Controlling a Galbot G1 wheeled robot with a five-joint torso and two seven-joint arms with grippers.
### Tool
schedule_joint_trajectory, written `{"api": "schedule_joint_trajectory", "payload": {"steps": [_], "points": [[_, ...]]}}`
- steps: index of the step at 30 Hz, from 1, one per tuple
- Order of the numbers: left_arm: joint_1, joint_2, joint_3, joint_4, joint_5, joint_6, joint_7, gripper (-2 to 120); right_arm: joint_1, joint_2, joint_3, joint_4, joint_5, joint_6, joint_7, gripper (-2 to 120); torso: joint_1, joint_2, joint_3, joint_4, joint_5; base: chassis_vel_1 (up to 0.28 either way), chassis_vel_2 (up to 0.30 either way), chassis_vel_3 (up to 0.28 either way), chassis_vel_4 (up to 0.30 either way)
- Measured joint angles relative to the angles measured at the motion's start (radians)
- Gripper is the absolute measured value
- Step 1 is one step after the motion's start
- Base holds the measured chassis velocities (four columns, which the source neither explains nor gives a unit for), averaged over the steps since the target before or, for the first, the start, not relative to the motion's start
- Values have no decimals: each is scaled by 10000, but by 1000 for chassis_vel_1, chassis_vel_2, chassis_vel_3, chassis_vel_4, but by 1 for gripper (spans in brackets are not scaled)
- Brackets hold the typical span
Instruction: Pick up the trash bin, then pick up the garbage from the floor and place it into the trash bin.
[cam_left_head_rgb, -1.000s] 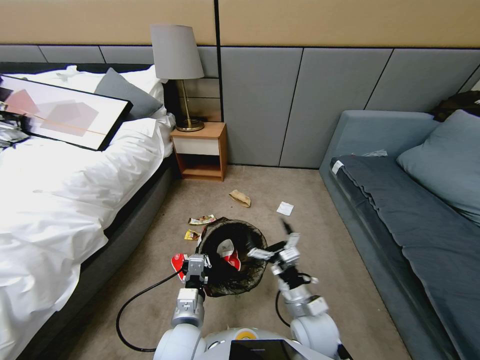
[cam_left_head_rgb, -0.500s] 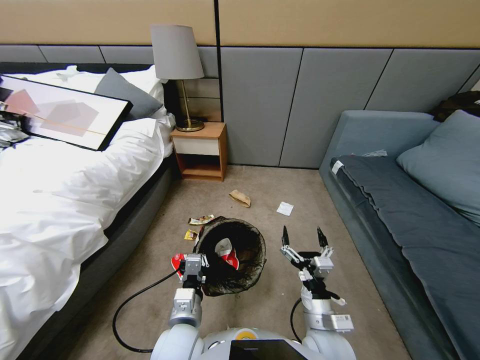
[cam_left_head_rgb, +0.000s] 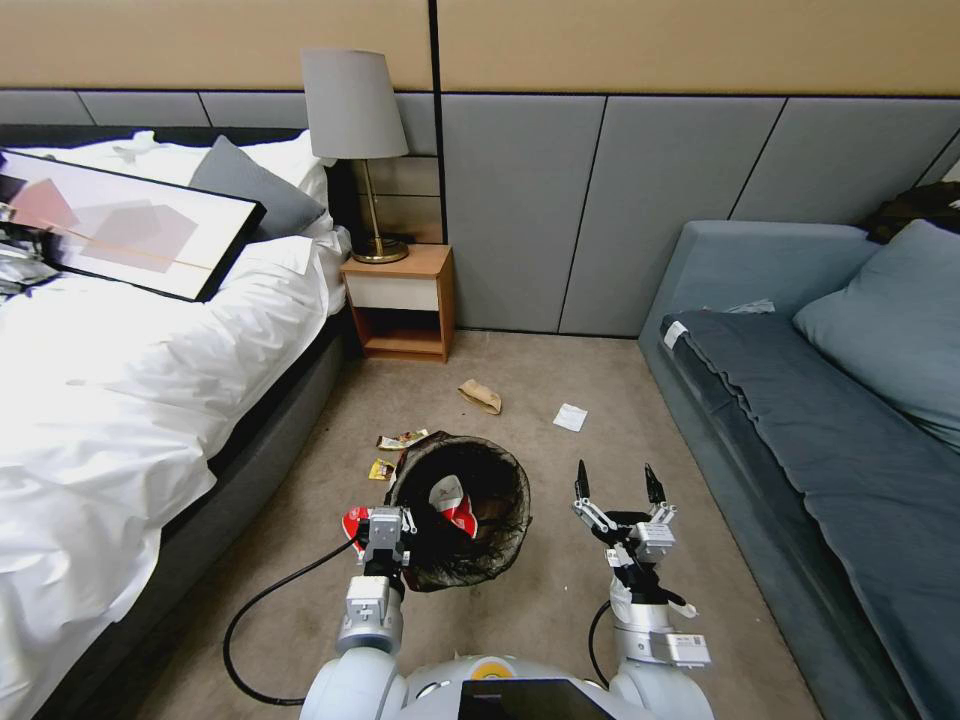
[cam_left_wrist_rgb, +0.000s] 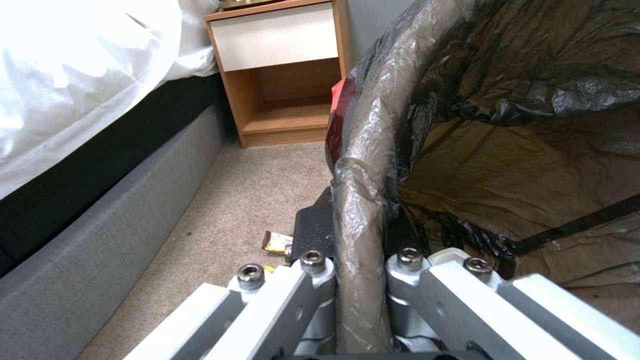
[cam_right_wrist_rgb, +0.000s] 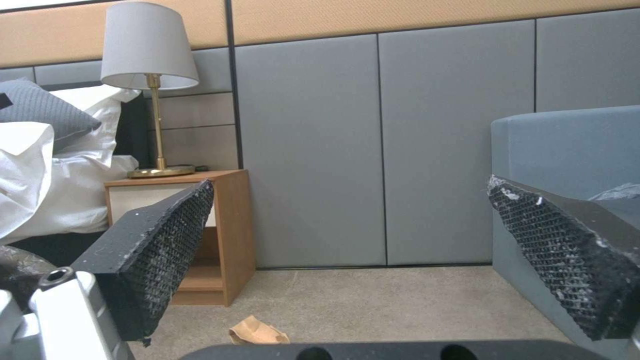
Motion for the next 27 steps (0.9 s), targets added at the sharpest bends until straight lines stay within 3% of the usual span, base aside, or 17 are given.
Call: {"api": "schedule_joint_trajectory", "payload": {"steps": [11,27], "points": [[17,-8,10,-20,24,0,0,1,72,-7,96,67,70,-73,29,100,-1,0,-1,0,0,-37,19,28,-23],[14,7,34,-21,32,-5,-16,1,94,-9,111,96,120,-123,32,100,1,0,1,-2,0,-199,192,193,-179]]}}
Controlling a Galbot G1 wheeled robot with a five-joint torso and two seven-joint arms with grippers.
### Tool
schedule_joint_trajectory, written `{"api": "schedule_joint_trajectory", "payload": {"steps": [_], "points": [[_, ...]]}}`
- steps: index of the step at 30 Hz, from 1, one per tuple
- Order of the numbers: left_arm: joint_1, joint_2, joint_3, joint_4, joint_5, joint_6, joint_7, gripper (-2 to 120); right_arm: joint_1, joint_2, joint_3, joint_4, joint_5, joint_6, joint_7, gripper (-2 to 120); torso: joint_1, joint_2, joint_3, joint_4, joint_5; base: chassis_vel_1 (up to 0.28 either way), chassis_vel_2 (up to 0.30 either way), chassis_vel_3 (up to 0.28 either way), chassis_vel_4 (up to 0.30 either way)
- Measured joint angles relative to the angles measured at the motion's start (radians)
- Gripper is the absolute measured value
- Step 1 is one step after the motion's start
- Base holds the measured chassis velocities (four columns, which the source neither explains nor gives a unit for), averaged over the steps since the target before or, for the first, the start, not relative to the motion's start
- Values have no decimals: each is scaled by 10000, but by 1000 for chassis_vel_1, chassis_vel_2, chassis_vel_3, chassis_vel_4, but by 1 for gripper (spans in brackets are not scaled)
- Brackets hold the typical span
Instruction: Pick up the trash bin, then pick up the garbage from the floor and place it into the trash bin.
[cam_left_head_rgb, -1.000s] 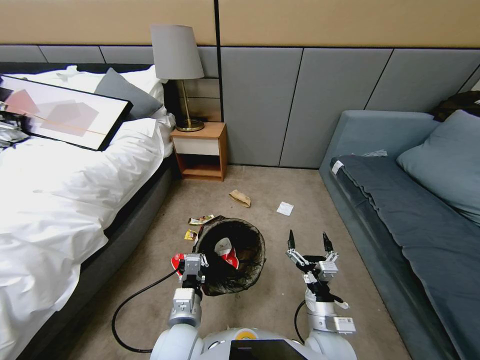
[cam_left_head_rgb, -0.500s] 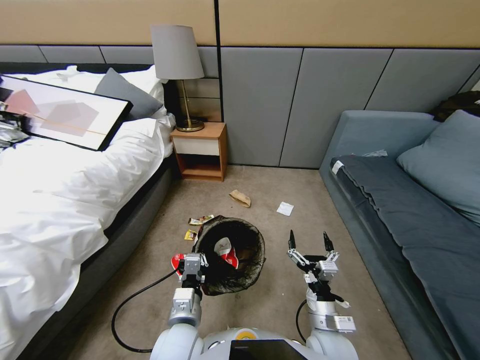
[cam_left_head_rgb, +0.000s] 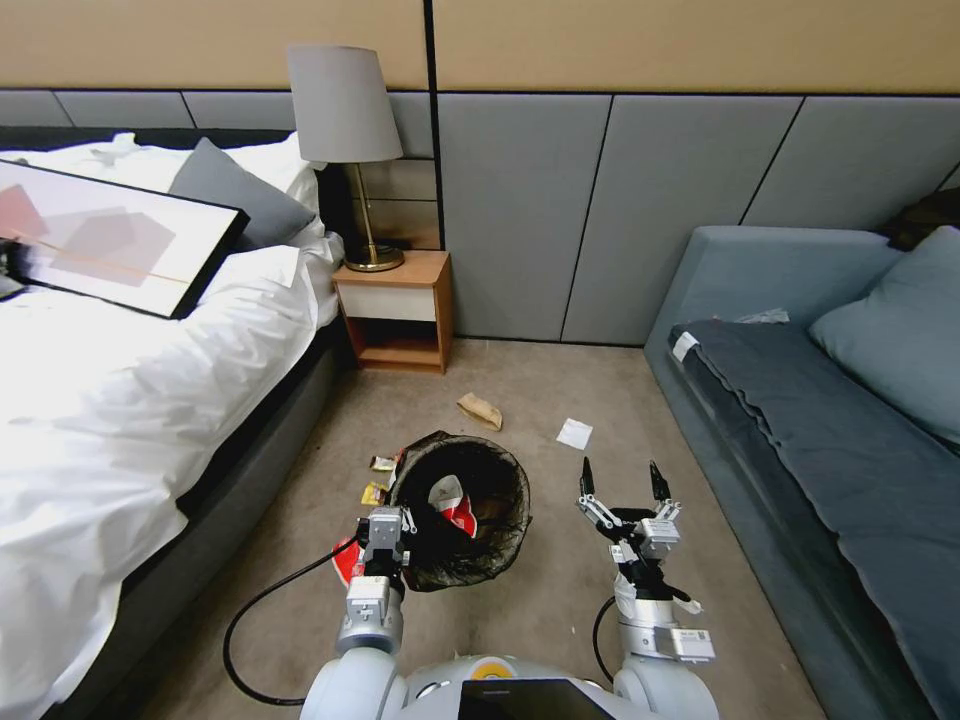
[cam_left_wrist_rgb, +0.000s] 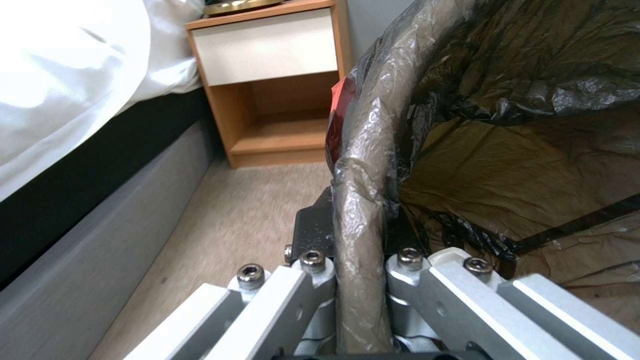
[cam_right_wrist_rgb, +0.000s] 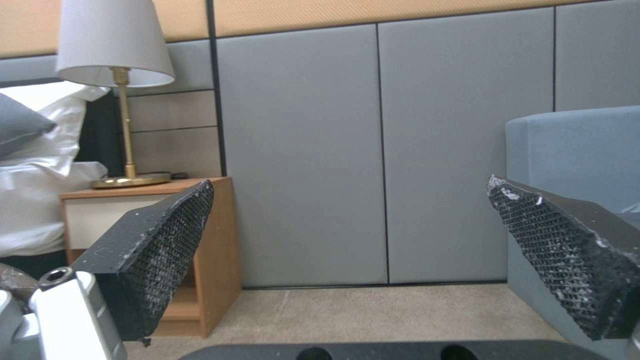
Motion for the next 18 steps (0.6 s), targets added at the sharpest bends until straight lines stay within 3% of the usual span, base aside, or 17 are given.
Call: {"api": "schedule_joint_trajectory", "payload": {"steps": [18], "points": [[-5,4,26,-5,12,-18,-24,1,33,-2,26,-99,-17,49,-44,100,-1,0,-1,3,0,-168,167,170,-166]]}}
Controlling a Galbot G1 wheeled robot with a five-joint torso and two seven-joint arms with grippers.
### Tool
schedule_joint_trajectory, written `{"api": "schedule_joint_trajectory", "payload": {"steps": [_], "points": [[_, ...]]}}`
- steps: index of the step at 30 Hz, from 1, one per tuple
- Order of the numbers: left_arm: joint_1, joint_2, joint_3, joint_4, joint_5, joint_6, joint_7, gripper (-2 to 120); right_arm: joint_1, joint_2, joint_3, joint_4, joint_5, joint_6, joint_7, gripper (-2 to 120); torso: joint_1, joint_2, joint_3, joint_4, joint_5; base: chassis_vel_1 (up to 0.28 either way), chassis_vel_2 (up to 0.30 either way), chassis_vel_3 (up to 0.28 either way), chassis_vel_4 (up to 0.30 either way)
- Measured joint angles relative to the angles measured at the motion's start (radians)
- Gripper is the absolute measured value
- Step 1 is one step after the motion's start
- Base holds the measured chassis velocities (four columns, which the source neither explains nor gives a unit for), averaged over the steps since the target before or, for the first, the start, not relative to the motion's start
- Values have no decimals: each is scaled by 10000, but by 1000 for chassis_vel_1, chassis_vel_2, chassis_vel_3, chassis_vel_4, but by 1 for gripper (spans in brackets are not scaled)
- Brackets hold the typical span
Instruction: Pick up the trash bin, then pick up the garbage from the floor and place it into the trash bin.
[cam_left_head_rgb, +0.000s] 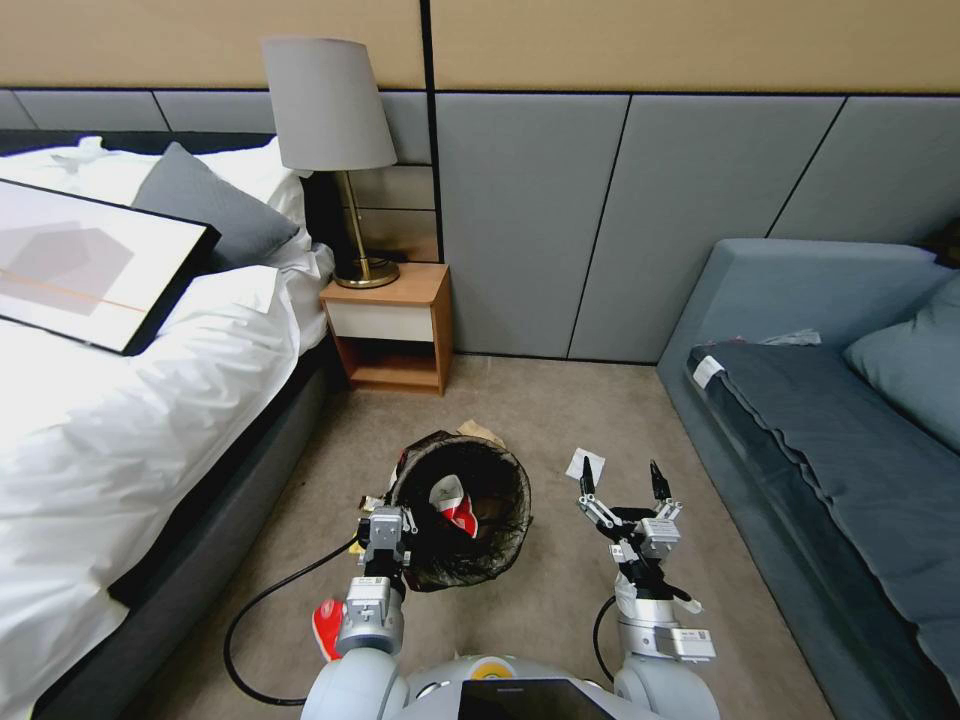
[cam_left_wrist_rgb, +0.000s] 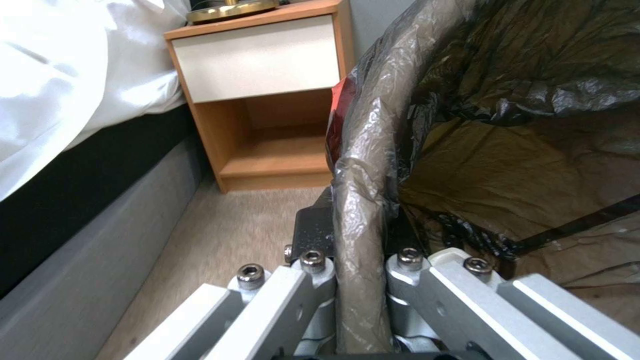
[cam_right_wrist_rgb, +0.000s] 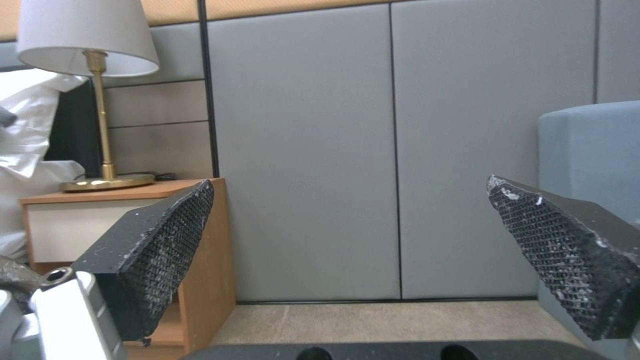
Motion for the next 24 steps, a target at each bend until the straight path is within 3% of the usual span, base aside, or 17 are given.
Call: {"api": "schedule_joint_trajectory", "payload": {"steps": [24], "points": [[-9,-25,25,63,18,-10,-22,1,284,0,187,-281,-119,434,-146,100,3,-1,2,-1,0,-163,158,168,-173]]}}
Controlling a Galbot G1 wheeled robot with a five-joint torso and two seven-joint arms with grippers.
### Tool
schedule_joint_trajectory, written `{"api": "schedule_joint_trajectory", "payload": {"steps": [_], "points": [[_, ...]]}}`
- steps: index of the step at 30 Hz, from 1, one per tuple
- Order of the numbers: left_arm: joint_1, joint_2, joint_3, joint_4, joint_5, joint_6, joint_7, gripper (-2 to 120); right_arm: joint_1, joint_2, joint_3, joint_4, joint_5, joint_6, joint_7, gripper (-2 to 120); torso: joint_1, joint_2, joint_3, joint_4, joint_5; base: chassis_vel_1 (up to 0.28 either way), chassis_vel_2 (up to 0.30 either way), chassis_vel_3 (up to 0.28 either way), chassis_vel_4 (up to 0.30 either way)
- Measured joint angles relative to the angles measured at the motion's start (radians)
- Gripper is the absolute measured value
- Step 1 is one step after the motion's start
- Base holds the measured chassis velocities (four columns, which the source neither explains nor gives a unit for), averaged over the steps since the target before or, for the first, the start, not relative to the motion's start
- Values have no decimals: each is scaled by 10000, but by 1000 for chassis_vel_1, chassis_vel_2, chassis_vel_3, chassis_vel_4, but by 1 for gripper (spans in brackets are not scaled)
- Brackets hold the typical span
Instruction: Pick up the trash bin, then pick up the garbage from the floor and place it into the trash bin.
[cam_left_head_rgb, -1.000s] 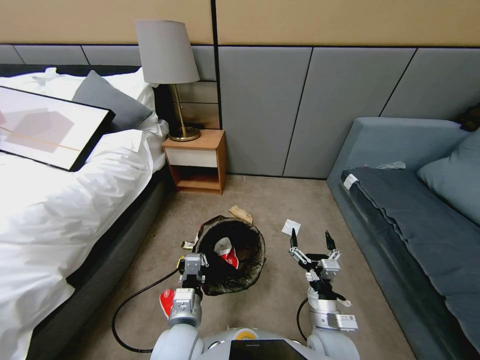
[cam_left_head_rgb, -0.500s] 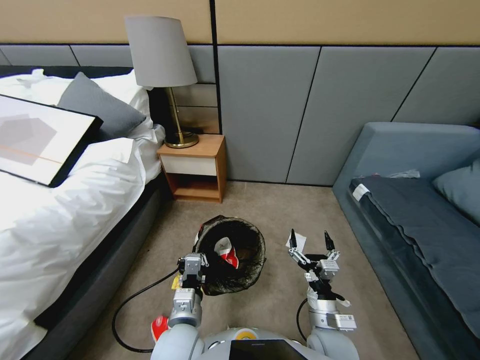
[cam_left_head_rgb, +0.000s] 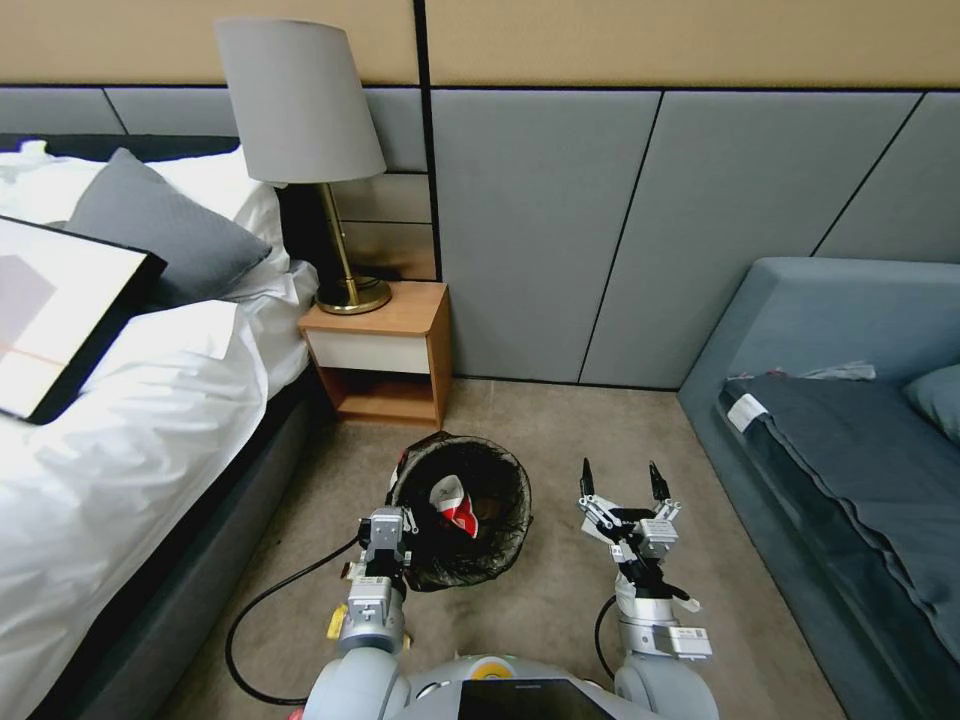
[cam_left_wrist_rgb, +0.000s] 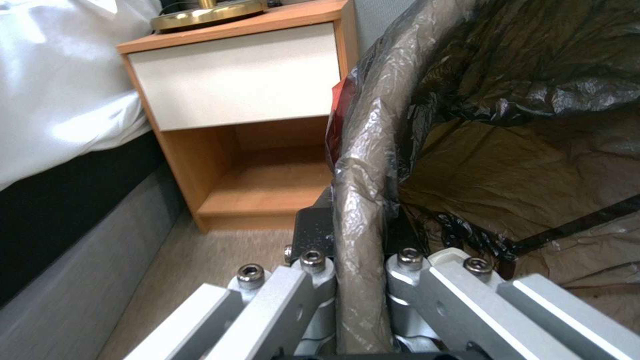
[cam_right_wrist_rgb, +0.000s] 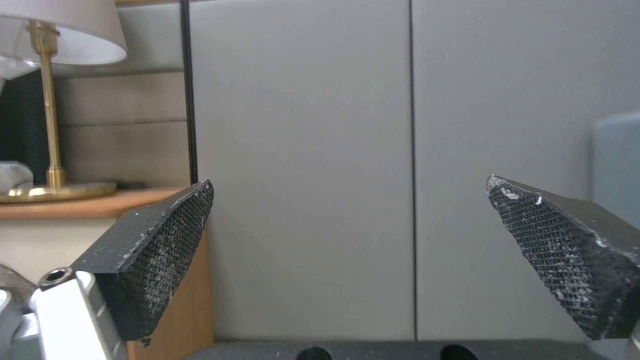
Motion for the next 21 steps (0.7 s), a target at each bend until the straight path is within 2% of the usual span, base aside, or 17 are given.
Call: {"api": "schedule_joint_trajectory", "payload": {"steps": [10,21], "points": [[30,25,21,1,10,-2,-5,1,244,0,146,-26,-457,220,-33,100,-3,1,-2,0,0,-23,20,16,-14],[69,40,38,-5,49,-4,-4,1,257,0,196,-102,-662,-155,183,100,-3,1,-2,0,0,0,0,0,0]]}}
